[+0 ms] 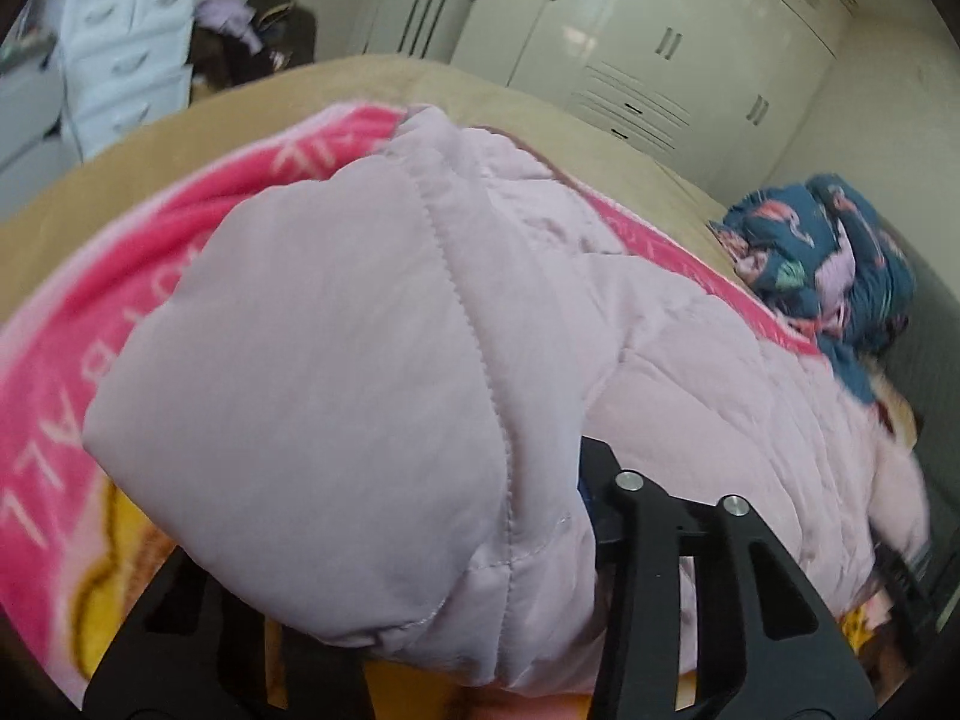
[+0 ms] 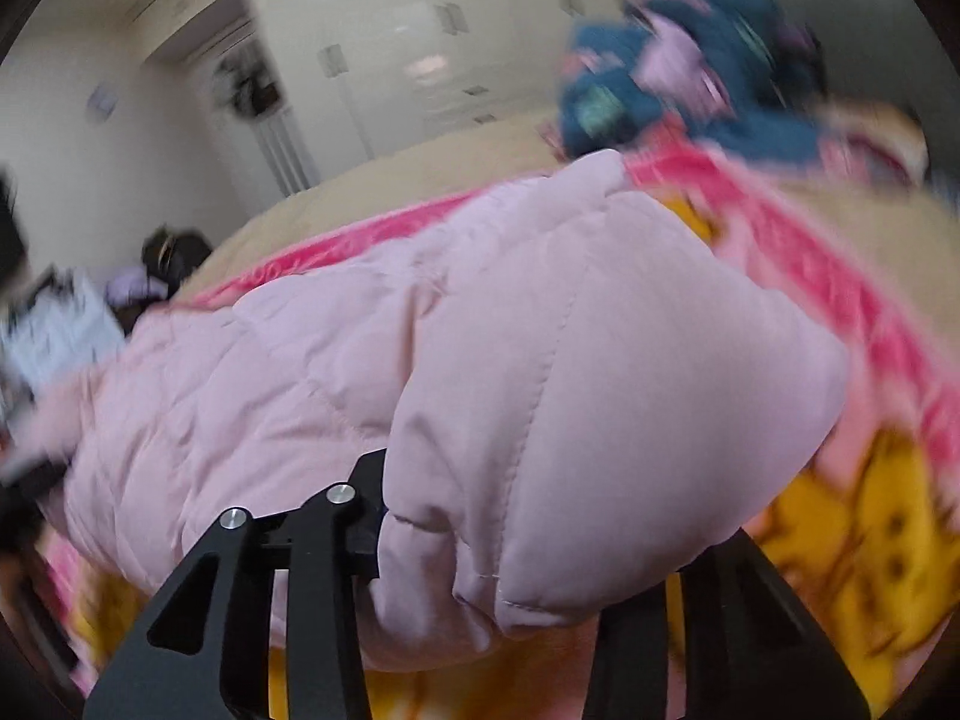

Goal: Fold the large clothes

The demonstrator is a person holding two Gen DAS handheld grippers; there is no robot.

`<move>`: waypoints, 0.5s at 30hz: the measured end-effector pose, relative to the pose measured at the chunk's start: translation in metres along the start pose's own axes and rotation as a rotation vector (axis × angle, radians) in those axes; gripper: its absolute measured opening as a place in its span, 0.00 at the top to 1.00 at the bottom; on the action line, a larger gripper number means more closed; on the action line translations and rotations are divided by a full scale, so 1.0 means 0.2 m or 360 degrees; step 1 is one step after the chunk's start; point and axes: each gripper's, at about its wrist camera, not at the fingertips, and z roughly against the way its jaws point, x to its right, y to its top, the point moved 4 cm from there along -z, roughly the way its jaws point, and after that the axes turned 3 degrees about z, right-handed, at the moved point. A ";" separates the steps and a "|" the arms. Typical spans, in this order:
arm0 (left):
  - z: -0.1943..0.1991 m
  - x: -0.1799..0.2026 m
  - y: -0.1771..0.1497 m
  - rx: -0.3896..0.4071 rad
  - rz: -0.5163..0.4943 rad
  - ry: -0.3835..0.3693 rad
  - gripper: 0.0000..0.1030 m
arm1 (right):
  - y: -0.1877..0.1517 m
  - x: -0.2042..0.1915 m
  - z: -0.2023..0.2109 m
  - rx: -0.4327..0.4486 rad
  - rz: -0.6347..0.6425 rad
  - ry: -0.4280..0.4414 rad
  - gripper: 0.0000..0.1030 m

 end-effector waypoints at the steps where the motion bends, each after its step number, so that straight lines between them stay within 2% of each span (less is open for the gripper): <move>1: 0.03 0.01 0.00 0.0011 -0.0025 0.0000 0.68 | 0.01 -0.03 0.03 0.0015 0.0042 -0.0003 0.66; 8: 0.29 0.08 -0.01 0.0107 -0.0140 -0.0070 0.69 | 0.06 -0.18 0.27 0.0127 0.0333 0.0025 0.68; 15: 0.52 0.09 -0.13 0.0137 -0.0206 -0.0094 0.69 | -0.06 -0.22 0.53 0.0129 0.0405 0.0051 0.68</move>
